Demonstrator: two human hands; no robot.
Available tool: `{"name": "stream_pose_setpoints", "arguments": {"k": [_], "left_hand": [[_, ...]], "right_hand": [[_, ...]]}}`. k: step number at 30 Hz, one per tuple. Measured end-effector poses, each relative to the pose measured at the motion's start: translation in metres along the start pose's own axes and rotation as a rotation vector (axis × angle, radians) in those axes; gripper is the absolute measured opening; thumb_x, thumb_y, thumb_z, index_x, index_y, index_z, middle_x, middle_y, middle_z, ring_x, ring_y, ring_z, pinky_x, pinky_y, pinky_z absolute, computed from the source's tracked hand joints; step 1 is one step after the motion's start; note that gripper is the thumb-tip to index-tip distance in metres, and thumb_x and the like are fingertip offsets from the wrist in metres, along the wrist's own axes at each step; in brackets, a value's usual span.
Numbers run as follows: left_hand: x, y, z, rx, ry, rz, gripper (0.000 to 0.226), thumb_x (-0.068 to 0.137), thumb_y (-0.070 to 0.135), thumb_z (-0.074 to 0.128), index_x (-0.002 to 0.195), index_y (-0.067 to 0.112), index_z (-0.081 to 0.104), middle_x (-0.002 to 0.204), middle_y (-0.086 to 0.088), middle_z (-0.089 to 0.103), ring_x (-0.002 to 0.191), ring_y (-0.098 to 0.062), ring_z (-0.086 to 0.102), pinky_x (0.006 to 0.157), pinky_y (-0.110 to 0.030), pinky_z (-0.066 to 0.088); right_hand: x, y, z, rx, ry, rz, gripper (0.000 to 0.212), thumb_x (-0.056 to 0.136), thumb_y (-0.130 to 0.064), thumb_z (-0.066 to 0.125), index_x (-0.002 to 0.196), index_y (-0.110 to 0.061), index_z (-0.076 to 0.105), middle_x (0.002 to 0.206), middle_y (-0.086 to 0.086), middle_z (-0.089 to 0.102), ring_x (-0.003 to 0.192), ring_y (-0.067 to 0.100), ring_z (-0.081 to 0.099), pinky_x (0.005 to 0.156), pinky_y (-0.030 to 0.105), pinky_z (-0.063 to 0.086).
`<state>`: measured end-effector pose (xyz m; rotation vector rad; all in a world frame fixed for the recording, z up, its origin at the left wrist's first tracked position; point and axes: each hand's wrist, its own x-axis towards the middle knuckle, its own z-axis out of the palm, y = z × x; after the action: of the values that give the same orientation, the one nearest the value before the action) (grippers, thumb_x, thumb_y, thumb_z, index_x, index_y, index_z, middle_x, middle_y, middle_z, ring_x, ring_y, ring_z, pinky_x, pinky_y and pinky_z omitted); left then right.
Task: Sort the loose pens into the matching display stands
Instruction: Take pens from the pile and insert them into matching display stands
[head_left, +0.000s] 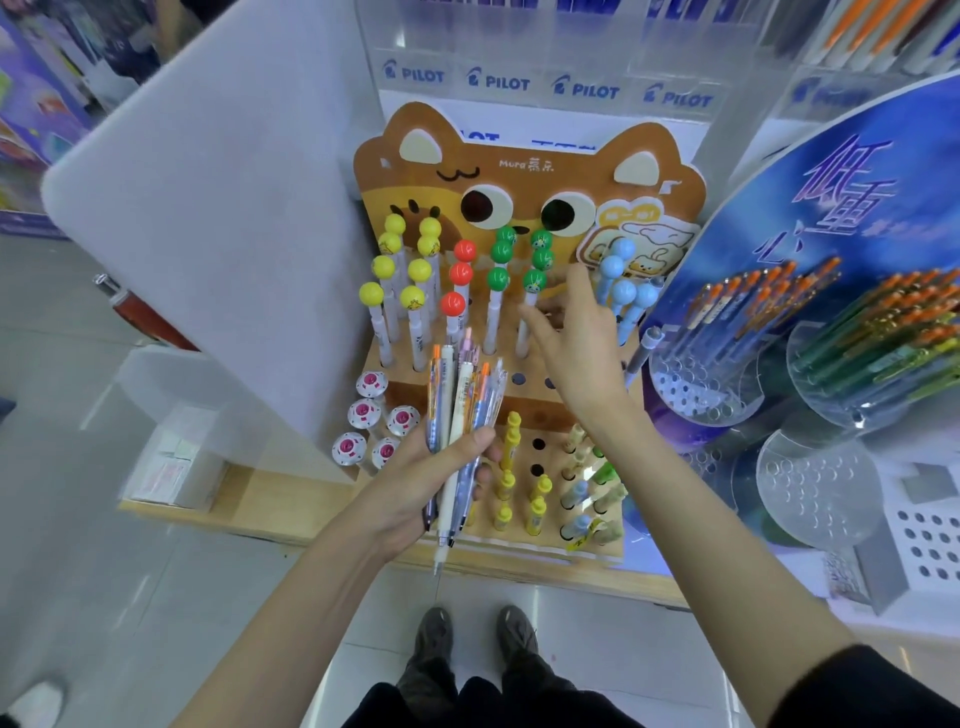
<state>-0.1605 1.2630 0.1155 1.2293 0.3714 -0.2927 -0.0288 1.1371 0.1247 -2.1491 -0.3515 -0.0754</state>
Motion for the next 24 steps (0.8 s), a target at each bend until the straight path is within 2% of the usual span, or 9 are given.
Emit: {"name": "stream_pose_setpoints", "arguments": {"k": [4, 6, 7, 10, 12, 14, 18, 22, 24], "left_hand": [[0.001, 0.001, 0.002, -0.026, 0.011, -0.021, 0.039, 0.074, 0.035, 0.061, 0.108, 0.016, 0.059, 0.075, -0.002, 0.065, 0.062, -0.012, 0.061, 0.057, -0.023, 0.053], [0.002, 0.002, 0.004, 0.01, -0.002, -0.017, 0.034, 0.074, 0.035, 0.06, 0.104, 0.019, 0.06, 0.073, -0.001, 0.064, 0.06, -0.01, 0.061, 0.056, -0.022, 0.053], [0.003, 0.002, 0.006, 0.035, -0.022, -0.007, 0.033, 0.075, 0.034, 0.06, 0.103, 0.018, 0.059, 0.072, 0.0, 0.063, 0.059, -0.009, 0.06, 0.055, -0.022, 0.052], [0.005, -0.001, 0.014, 0.077, -0.087, 0.019, 0.031, 0.075, 0.031, 0.061, 0.101, 0.013, 0.057, 0.069, -0.001, 0.057, 0.058, -0.01, 0.056, 0.051, -0.021, 0.048], [0.007, -0.005, 0.018, 0.089, -0.119, 0.015, 0.031, 0.075, 0.03, 0.061, 0.102, 0.015, 0.056, 0.07, -0.001, 0.055, 0.058, -0.011, 0.055, 0.051, -0.02, 0.047], [0.008, -0.009, 0.025, 0.122, -0.17, 0.018, 0.029, 0.077, 0.03, 0.06, 0.102, 0.016, 0.056, 0.071, -0.001, 0.055, 0.06, -0.01, 0.055, 0.053, -0.02, 0.047], [0.009, -0.015, 0.049, 0.159, -0.224, 0.032, 0.026, 0.079, 0.029, 0.057, 0.103, 0.019, 0.056, 0.067, 0.008, 0.061, 0.062, -0.006, 0.058, 0.056, -0.019, 0.049], [0.01, -0.025, 0.084, 0.139, -0.187, 0.017, 0.026, 0.081, 0.032, 0.053, 0.105, 0.025, 0.057, 0.067, 0.012, 0.065, 0.062, -0.004, 0.061, 0.056, -0.021, 0.052], [0.015, -0.031, 0.1, 0.153, -0.139, 0.027, 0.022, 0.085, 0.032, 0.054, 0.106, 0.026, 0.057, 0.07, 0.01, 0.065, 0.061, -0.006, 0.06, 0.056, -0.023, 0.051]], "right_hand": [[-0.03, -0.016, -0.011, 0.104, 0.072, 0.004, 0.033, 0.093, -0.022, 0.061, 0.123, -0.014, 0.048, 0.104, -0.009, 0.058, 0.09, -0.001, 0.054, 0.073, 0.01, 0.045], [-0.05, -0.026, -0.02, 0.218, 0.064, 0.03, 0.021, 0.091, -0.026, 0.063, 0.11, -0.021, 0.057, 0.094, -0.006, 0.059, 0.083, 0.0, 0.054, 0.07, 0.01, 0.043], [-0.057, -0.029, -0.023, 0.268, -0.01, 0.073, 0.014, 0.089, -0.028, 0.065, 0.102, -0.025, 0.06, 0.085, -0.006, 0.056, 0.075, 0.001, 0.052, 0.066, 0.011, 0.041], [-0.068, -0.024, -0.023, 0.27, -0.174, 0.188, 0.016, 0.084, -0.031, 0.07, 0.095, -0.034, 0.06, 0.078, -0.006, 0.042, 0.065, 0.004, 0.043, 0.06, 0.014, 0.037], [-0.073, -0.018, -0.025, 0.246, -0.141, 0.241, 0.021, 0.082, -0.029, 0.072, 0.098, -0.036, 0.061, 0.082, -0.007, 0.041, 0.066, 0.005, 0.043, 0.058, 0.018, 0.038], [-0.081, -0.014, -0.03, 0.281, -0.098, 0.288, 0.023, 0.082, -0.028, 0.073, 0.1, -0.036, 0.061, 0.088, -0.006, 0.044, 0.068, 0.004, 0.046, 0.063, 0.02, 0.04], [-0.102, -0.006, -0.051, 0.343, 0.082, 0.277, 0.023, 0.079, -0.014, 0.075, 0.093, -0.029, 0.064, 0.097, -0.006, 0.049, 0.077, -0.008, 0.049, 0.071, 0.007, 0.037], [-0.118, 0.013, -0.083, 0.681, 0.191, 0.328, 0.018, 0.079, 0.0, 0.071, 0.081, -0.013, 0.06, 0.078, -0.001, 0.059, 0.071, 0.011, 0.051, 0.067, 0.016, 0.043], [-0.122, 0.024, -0.1, 0.765, 0.204, 0.33, 0.018, 0.08, 0.004, 0.068, 0.08, -0.01, 0.058, 0.074, -0.001, 0.06, 0.072, 0.013, 0.053, 0.068, 0.017, 0.045]]}}
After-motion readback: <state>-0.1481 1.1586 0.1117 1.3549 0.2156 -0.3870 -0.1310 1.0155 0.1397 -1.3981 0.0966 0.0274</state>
